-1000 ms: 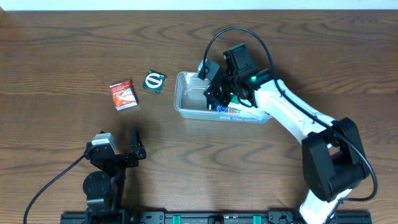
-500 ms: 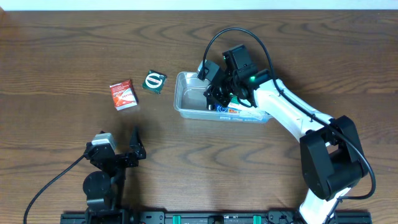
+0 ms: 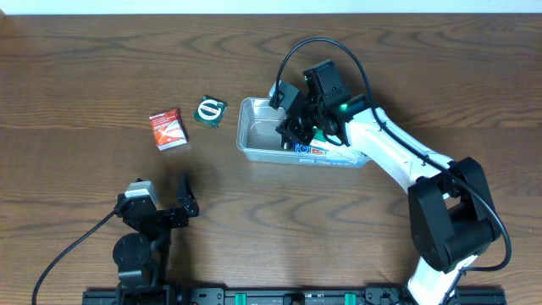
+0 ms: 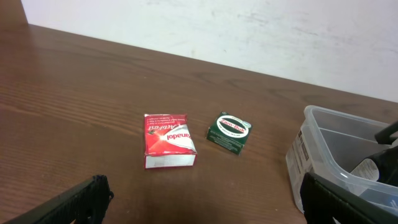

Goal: Pack container
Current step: 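Carry the bottle into the container and lower it down, then open right gripper and withdraw it to the right side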

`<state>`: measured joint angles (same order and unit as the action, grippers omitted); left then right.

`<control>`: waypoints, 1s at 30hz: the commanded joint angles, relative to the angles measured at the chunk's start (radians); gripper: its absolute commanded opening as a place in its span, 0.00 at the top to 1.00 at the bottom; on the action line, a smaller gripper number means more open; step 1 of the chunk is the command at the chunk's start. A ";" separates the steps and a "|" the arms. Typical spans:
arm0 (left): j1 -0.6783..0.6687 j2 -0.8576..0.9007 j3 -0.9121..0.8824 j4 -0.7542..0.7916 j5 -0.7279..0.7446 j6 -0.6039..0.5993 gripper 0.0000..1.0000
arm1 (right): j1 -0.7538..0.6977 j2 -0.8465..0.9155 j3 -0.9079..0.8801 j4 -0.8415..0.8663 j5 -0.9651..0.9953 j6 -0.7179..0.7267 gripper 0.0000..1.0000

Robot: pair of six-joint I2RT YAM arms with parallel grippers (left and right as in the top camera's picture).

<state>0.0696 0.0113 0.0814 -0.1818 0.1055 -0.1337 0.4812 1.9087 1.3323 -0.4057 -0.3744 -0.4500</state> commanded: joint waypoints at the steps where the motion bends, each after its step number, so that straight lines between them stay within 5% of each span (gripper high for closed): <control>1: 0.004 -0.001 -0.014 -0.034 0.011 0.003 0.02 | 0.011 -0.017 0.002 0.009 -0.039 0.001 0.43; 11: 0.004 -0.001 -0.014 -0.034 0.011 0.003 0.02 | 0.009 -0.225 0.011 0.032 -0.056 0.072 0.21; 16: 0.004 -0.001 -0.014 -0.034 0.011 0.003 0.02 | -0.027 -0.397 0.011 0.030 0.047 0.153 0.01; 24: 0.004 -0.001 -0.014 -0.034 0.011 0.003 0.02 | -0.290 -0.569 0.011 0.013 0.338 0.486 0.01; 30: 0.004 -0.001 -0.014 -0.034 0.011 0.003 0.02 | -0.537 -0.566 0.010 -0.091 0.356 0.673 0.01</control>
<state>0.0696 0.0113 0.0814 -0.1818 0.1051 -0.1337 0.0288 1.3388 1.3338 -0.4664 -0.0711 0.0620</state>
